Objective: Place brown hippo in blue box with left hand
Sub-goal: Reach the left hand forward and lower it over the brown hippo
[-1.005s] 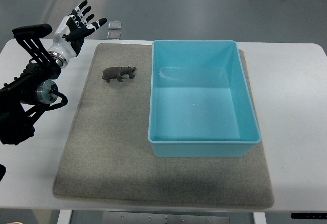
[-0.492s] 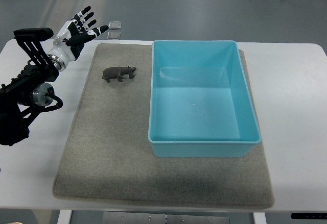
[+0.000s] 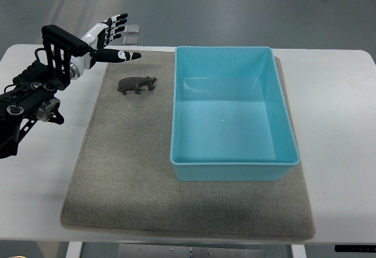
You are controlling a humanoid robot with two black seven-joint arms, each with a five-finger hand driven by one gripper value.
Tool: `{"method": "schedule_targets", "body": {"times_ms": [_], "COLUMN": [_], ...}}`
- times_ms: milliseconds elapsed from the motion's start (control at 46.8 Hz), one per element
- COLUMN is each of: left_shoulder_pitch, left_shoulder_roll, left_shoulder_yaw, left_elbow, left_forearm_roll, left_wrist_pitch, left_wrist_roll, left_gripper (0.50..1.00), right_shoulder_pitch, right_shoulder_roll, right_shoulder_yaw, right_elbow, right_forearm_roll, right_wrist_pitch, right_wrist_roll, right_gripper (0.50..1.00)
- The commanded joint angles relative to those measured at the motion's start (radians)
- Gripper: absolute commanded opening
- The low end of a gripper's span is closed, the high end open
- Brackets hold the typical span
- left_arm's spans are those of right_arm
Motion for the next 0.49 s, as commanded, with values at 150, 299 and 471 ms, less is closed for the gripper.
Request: {"method": "schedule_targets", "body": {"times_ms": [150,299,471], "left_shoulder_pitch": [-0.018,-0.031,-0.054], "left_shoulder_roll": [0.014,0.037,0.057], "left_shoulder_yaw": [0.011,0.043,0.08], "left_elbow": [-0.001,-0.001,-0.001], "left_forearm_roll": [0.223,0.378,0.467], "left_wrist_pitch": [-0.007,-0.026,-0.05], "left_wrist_roll": [0.001,0.001,0.006], "left_gripper": [0.994,0.994,0.992], "right_shoulder_pitch": [0.0,0.0,0.0], "right_shoulder_roll": [0.0,0.0,0.0], "right_shoulder_yaw": [0.0,0.0,0.0], "right_elbow": [0.0,0.0,0.0], "right_forearm_roll": [0.0,0.0,0.0], "right_wrist_pitch": [0.0,0.0,0.0], "right_wrist_roll": [0.0,0.0,0.0], "right_gripper": [0.936,0.936,0.936]}}
